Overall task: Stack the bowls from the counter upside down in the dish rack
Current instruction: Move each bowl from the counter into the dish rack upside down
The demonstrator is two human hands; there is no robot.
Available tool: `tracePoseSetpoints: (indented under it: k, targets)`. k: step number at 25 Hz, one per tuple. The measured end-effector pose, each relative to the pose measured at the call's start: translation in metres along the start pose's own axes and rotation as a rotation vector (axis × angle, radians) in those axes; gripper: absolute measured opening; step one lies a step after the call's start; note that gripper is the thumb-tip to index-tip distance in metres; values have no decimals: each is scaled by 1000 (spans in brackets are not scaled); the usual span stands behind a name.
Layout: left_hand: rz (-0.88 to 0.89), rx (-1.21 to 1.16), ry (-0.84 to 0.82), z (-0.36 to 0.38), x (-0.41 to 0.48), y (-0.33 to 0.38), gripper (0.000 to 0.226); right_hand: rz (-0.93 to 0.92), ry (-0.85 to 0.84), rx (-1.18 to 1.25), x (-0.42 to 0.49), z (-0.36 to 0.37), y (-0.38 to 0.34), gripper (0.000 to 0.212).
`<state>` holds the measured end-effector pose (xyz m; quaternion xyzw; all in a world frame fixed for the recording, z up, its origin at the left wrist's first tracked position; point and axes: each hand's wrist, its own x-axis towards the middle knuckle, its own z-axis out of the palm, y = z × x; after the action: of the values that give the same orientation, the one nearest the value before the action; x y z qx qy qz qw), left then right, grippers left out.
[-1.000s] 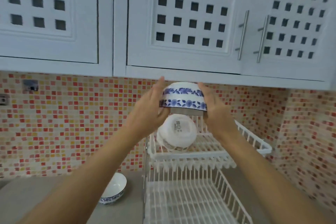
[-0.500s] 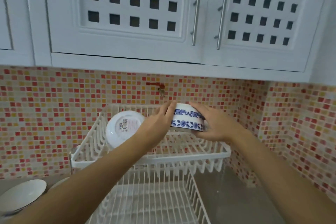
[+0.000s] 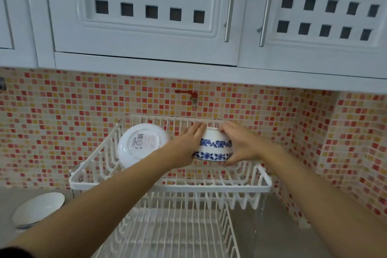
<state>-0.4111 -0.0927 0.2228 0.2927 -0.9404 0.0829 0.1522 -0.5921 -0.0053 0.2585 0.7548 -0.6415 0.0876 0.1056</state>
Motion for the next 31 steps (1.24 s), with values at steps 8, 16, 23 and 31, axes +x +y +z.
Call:
tracePoseSetpoints:
  k: [8,16,23,31]
  targets:
    - [-12,161,-80,15,-2,2,81,-84,-44,-143,12,29,2,75]
    - [0,84,-149,22,-3,5,82,-20,-202,-153,12,37,7,124]
    - [-13,76,-186,20,-7,6,79,-18,-237,-180,16,41,7,114]
    - [-102,-12,-272,11,-10,18,85,11,-217,-139,12,38,4,113]
